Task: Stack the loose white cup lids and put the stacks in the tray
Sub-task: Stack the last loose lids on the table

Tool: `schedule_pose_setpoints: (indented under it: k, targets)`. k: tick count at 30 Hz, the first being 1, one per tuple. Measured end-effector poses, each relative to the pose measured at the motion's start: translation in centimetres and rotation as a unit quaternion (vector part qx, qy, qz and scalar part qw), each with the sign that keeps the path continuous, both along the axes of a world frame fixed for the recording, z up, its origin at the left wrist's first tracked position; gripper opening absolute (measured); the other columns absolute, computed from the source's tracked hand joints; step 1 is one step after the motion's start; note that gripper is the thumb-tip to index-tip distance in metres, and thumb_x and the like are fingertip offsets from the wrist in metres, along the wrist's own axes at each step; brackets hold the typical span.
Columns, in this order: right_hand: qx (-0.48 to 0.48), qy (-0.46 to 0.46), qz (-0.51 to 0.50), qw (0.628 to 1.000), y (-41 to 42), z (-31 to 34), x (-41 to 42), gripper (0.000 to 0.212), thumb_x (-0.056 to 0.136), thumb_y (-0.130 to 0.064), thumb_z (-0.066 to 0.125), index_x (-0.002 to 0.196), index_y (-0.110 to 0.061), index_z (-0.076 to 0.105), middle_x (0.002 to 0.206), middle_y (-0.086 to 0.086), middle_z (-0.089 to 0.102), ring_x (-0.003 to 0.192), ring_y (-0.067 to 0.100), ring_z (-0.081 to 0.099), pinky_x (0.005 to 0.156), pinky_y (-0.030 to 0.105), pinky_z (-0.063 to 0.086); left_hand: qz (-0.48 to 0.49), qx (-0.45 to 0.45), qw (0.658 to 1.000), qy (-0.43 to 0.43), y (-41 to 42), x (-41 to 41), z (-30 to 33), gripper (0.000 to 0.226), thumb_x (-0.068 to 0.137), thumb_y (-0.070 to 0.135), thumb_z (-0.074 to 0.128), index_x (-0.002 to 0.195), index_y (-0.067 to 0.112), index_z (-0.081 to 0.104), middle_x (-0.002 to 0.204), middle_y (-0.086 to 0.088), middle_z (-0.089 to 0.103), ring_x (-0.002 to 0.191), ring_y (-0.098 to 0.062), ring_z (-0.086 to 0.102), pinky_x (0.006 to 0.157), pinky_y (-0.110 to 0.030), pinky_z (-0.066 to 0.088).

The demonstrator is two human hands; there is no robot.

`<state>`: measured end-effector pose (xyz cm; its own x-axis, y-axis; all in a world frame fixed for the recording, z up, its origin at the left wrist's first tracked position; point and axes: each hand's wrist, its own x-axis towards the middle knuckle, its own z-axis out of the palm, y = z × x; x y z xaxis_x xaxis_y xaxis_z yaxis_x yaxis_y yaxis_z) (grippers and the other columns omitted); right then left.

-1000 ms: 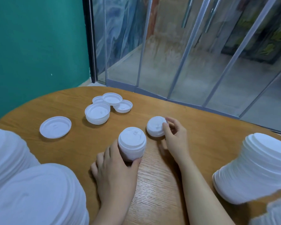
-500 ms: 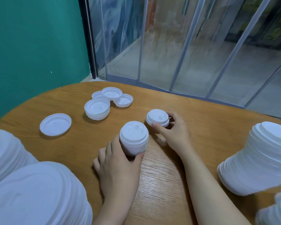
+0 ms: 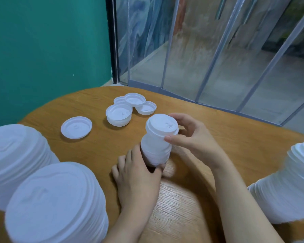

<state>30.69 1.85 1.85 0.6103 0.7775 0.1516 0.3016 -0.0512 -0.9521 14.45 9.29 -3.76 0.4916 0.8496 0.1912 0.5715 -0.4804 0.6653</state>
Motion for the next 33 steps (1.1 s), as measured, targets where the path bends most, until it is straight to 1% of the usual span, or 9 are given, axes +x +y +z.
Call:
schedule_pose_setpoints:
  k: [4, 9, 14, 17, 19, 21, 24, 29, 33]
  targets:
    - [-0.063, -0.041, 0.037, 0.996, -0.2, 0.3, 0.1, 0.058, 0.065, -0.03, 0.089, 0.119, -0.032, 0.07, 0.123, -0.015, 0.071, 0.123, 0.006, 0.061, 0.11, 0.047, 0.047, -0.004, -0.011, 1.0, -0.003, 0.0, 0.0, 0.2, 0.07, 0.076, 0.056, 0.081, 0.134, 0.032, 0.05, 0.126, 0.016, 0.062, 0.122, -0.017, 0.046, 0.103, -0.037, 0.03]
    - [-0.129, -0.054, 0.06, 0.988, 0.1, -0.3, 0.1, 0.062, 0.064, -0.034, 0.09, 0.122, -0.035, 0.068, 0.122, -0.021, 0.07, 0.123, 0.001, 0.06, 0.114, 0.044, 0.043, -0.007, -0.017, 1.0, -0.007, 0.0, -0.1, 0.1, 0.073, 0.075, 0.056, 0.081, 0.137, 0.036, 0.047, 0.129, 0.018, 0.061, 0.122, -0.014, 0.045, 0.104, -0.036, 0.031]
    - [-0.161, -0.072, 0.072, 0.982, 0.1, -0.5, 0.3, 0.07, 0.059, -0.049, 0.089, 0.124, -0.038, 0.066, 0.124, -0.02, 0.069, 0.124, 0.001, 0.059, 0.113, 0.045, 0.044, -0.008, -0.015, 1.0, -0.007, 0.1, -0.1, 0.1, 0.075, 0.076, 0.056, 0.08, 0.14, 0.036, 0.046, 0.133, 0.019, 0.059, 0.125, -0.013, 0.043, 0.106, -0.035, 0.029]
    - [-0.186, -0.083, 0.075, 0.976, -0.2, 0.2, 0.2, 0.074, 0.061, -0.048, 0.089, 0.13, -0.037, 0.063, 0.127, -0.022, 0.067, 0.125, -0.005, 0.056, 0.112, 0.039, 0.045, -0.006, -0.019, 1.0, -0.007, 0.1, -0.1, 0.2, 0.074, 0.073, 0.057, 0.083, 0.136, 0.036, 0.05, 0.128, 0.019, 0.062, 0.122, -0.015, 0.046, 0.104, -0.036, 0.031]
    - [-0.169, -0.073, 0.061, 0.981, -0.5, 1.2, 0.3, 0.07, 0.068, -0.047, 0.089, 0.132, -0.035, 0.062, 0.129, -0.022, 0.066, 0.124, -0.008, 0.055, 0.109, 0.032, 0.046, -0.001, -0.016, 1.0, -0.014, 0.1, -0.2, 0.1, 0.072, 0.071, 0.055, 0.085, 0.132, 0.035, 0.053, 0.123, 0.018, 0.064, 0.118, -0.017, 0.05, 0.1, -0.037, 0.033]
    - [-0.126, -0.076, 0.016, 0.989, 0.1, 2.1, 1.2, 0.055, 0.079, -0.046, 0.086, 0.127, -0.032, 0.065, 0.126, -0.019, 0.068, 0.122, -0.006, 0.058, 0.105, 0.029, 0.048, 0.001, -0.005, 1.0, -0.016, 0.1, -0.2, 0.1, 0.069, 0.072, 0.058, 0.083, 0.13, 0.035, 0.053, 0.12, 0.018, 0.065, 0.115, -0.017, 0.05, 0.098, -0.037, 0.034]
    - [-0.129, -0.146, -0.061, 0.979, 3.3, 1.4, 3.8, 0.03, 0.093, -0.034, 0.075, 0.121, -0.029, 0.069, 0.124, -0.018, 0.067, 0.12, -0.001, 0.058, 0.104, 0.03, 0.048, 0.002, -0.005, 1.0, -0.015, 0.1, -0.1, -0.1, 0.073, 0.072, 0.06, 0.082, 0.133, 0.035, 0.053, 0.122, 0.018, 0.064, 0.115, -0.016, 0.049, 0.099, -0.037, 0.032]
    - [-0.184, -0.332, -0.046, 0.924, 8.9, -2.1, 7.3, 0.033, 0.096, -0.018, 0.069, 0.129, -0.021, 0.068, 0.137, -0.004, 0.063, 0.131, 0.015, 0.051, 0.114, 0.039, 0.039, -0.005, -0.016, 0.999, -0.031, 0.1, -0.1, -0.4, 0.077, 0.072, 0.059, 0.083, 0.138, 0.037, 0.049, 0.124, 0.021, 0.06, 0.117, -0.01, 0.043, 0.1, -0.033, 0.027]
    - [-0.228, -0.422, -0.022, 0.877, 11.4, -3.0, 7.9, 0.028, 0.096, -0.019, 0.067, 0.123, -0.021, 0.073, 0.131, -0.001, 0.067, 0.127, 0.02, 0.056, 0.107, 0.046, 0.045, -0.005, -0.018, 1.0, -0.025, 0.1, 0.0, -0.4, 0.078, 0.073, 0.058, 0.083, 0.138, 0.036, 0.049, 0.126, 0.021, 0.059, 0.116, -0.009, 0.042, 0.099, -0.034, 0.027]
